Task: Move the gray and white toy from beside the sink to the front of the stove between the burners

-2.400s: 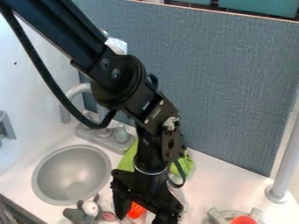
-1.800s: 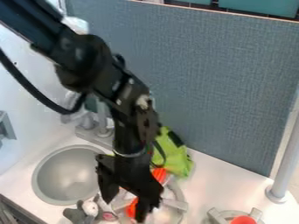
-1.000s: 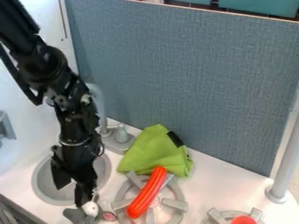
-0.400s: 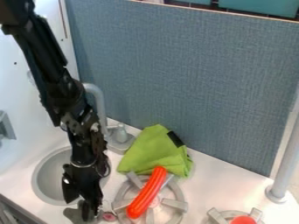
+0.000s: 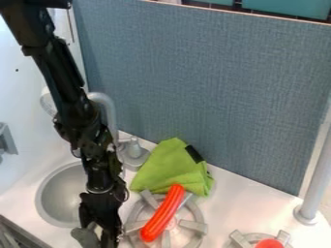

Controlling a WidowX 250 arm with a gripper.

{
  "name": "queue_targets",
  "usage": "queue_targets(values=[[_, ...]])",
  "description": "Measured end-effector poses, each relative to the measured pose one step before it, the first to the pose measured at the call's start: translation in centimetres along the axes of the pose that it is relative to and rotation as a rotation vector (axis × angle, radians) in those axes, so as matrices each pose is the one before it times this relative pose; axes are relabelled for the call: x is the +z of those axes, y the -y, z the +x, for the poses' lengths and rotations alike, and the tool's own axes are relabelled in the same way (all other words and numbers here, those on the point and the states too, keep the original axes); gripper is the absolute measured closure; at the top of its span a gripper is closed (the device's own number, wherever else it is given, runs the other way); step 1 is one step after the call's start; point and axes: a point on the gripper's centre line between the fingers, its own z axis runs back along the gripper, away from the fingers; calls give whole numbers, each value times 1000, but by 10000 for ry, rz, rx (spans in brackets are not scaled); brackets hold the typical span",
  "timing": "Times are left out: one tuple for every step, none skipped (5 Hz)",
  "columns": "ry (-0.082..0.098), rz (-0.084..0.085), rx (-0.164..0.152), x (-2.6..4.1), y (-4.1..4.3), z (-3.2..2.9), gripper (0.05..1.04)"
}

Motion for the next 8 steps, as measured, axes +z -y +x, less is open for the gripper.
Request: queue_targets(values=[[125,-217,550,-43,-198,86,365],[192,-272,122,1229,1863,-1558,431],[684,640,-203,5435,3387,161,431],[657,848,-412,4147,4317,-391,431],[216,-240,-1007,178,4552,512,431],[-720,-322,-522,-2618,3308,16,431],[-203,-38,34,-2759,1015,1050,431],[-140,-136,120,-2123,344,1425,431]])
